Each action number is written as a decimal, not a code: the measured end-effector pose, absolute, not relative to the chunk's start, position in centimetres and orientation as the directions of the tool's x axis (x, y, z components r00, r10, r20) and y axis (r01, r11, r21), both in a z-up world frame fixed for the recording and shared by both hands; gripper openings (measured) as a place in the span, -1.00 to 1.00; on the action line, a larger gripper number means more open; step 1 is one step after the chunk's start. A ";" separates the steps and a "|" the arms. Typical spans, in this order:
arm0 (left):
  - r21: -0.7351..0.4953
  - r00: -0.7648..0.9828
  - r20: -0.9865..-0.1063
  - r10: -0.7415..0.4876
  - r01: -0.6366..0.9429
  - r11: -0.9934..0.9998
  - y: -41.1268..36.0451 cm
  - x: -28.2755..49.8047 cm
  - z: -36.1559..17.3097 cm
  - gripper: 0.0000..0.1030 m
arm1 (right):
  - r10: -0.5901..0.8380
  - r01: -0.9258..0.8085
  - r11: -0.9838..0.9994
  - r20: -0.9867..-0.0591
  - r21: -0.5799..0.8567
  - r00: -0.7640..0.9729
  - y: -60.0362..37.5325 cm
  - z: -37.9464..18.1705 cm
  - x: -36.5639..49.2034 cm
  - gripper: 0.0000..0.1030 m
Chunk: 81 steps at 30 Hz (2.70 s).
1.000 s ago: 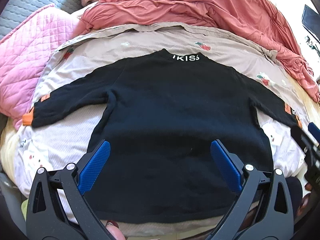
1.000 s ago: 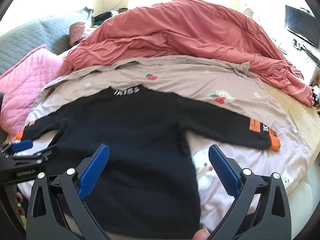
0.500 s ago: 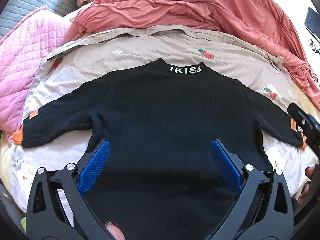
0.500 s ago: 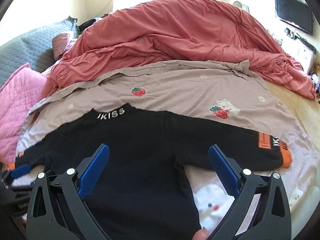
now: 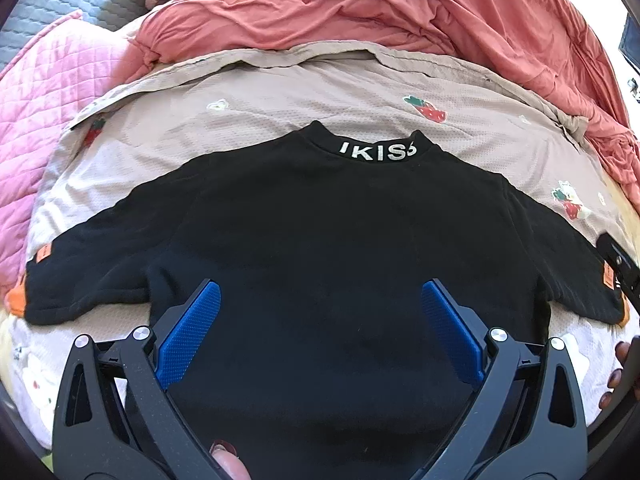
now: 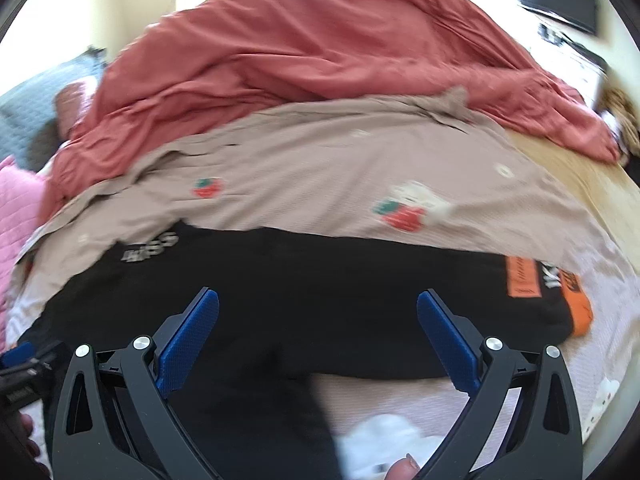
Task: Fold small clothes
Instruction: 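Move the right tool to the orange-patched sleeve cuff, then close the right tool on the orange sleeve cuff, then fold the sleeve across the body with the right tool and release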
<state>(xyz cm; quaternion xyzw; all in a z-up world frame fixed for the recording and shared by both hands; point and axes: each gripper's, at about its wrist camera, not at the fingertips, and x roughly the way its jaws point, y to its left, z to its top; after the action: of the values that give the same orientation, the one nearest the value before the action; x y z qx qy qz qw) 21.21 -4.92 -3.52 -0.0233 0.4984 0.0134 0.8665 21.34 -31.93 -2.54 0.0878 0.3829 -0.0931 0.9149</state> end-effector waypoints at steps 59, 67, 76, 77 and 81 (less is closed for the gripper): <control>-0.101 0.455 -0.889 -0.057 -0.074 0.992 -0.8 19.7 -8.9 0.82 | 0.462 -0.296 0.887 -0.645 0.355 0.609 -23.1 -4.3 24.7 -0.96; -0.130 0.446 -0.892 -0.074 -0.096 0.987 0.0 19.7 -9.0 0.82 | 0.482 -0.317 0.876 -0.630 0.364 0.609 -24.3 -4.5 24.2 -0.22; -0.344 0.399 -0.854 -0.334 0.048 0.938 -7.8 23.1 -7.9 0.82 | 0.086 -0.083 0.996 -0.753 0.042 0.653 -32.6 -5.8 24.4 0.07; -0.365 0.388 -0.849 -0.358 0.057 0.929 -8.6 23.4 -8.0 0.82 | 0.076 -0.066 0.997 -0.758 0.044 0.648 -33.3 -6.2 24.4 0.07; -0.483 0.293 -0.830 -0.475 0.049 0.874 -12.1 25.1 -9.5 0.70 | 0.128 -0.020 0.988 -0.742 0.152 0.659 -35.8 -6.3 24.1 0.27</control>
<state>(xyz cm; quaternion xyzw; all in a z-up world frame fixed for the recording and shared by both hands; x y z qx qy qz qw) 25.11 -12.09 -9.50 -0.1866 0.5705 -0.1677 0.7820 24.07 -35.80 -6.32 0.0653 0.4112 0.0407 0.9083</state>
